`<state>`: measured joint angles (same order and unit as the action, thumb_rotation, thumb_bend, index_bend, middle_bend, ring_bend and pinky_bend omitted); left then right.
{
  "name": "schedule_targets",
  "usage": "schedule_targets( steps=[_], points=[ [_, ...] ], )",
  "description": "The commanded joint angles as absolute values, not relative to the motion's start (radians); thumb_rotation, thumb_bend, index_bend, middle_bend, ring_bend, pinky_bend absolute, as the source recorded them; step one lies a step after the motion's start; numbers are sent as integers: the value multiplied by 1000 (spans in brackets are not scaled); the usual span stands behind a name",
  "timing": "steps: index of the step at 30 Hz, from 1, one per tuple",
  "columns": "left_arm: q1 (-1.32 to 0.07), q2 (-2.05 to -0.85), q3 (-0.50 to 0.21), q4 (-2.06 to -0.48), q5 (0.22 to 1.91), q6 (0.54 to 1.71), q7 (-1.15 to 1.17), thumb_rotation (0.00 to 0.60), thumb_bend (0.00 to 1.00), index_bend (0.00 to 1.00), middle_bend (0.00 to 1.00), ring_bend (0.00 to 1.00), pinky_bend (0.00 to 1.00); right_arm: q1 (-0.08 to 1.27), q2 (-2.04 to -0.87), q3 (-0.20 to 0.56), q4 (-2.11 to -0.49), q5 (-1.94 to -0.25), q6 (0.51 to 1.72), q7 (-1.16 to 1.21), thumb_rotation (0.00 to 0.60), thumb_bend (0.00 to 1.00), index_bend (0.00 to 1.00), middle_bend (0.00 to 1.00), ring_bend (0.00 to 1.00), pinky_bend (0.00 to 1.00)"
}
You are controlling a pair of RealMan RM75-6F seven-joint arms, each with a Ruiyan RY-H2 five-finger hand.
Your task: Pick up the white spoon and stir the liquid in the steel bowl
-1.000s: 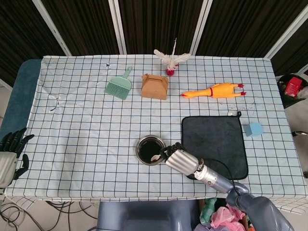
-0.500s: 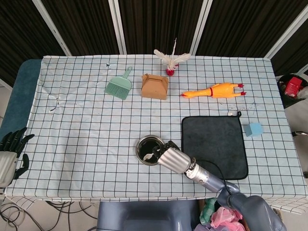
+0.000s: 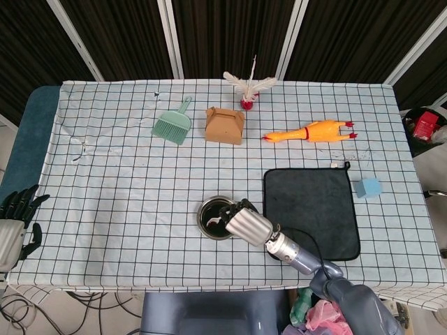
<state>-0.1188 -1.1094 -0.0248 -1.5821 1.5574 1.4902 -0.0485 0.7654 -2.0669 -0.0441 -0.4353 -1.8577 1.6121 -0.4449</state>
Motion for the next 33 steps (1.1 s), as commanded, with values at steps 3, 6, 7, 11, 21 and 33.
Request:
schedule_targets(
  steps=[3, 6, 7, 11, 21, 33],
  points=[
    [-119, -1110, -25, -1582, 1555, 1489, -48, 600, 731, 152, 3, 0, 0, 772, -2086, -39, -403, -1846, 1605, -432, 600, 466, 703, 831, 963, 1000],
    [-119, -1110, -25, -1582, 1554, 1488, -47, 600, 731, 152, 3, 0, 0, 779, -2095, -34, -384, -1837, 1600, -426, 600, 466, 704, 831, 963, 1000],
    [-119, -1110, -25, -1580, 1554, 1488, -46, 600, 731, 152, 3, 0, 0, 781, -2098, -32, -378, -1834, 1597, -424, 600, 466, 704, 831, 963, 1000],
    [-117, -1111, -25, -1577, 1555, 1491, -48, 600, 731, 152, 3, 0, 0, 789, -2105, -21, -351, -1815, 1580, -417, 600, 466, 705, 831, 963, 1000],
    [-118, -1109, -25, -1582, 1555, 1489, -45, 600, 731, 152, 3, 0, 0, 780, -2093, -32, -311, -1798, 1576, -398, 600, 466, 705, 831, 962, 1000],
    [-117, -1112, -26, -1582, 1557, 1495, -36, 600, 731, 152, 3, 0, 0, 743, -2056, -78, -317, -1816, 1616, -385, 600, 466, 708, 831, 963, 1000]
  ],
)
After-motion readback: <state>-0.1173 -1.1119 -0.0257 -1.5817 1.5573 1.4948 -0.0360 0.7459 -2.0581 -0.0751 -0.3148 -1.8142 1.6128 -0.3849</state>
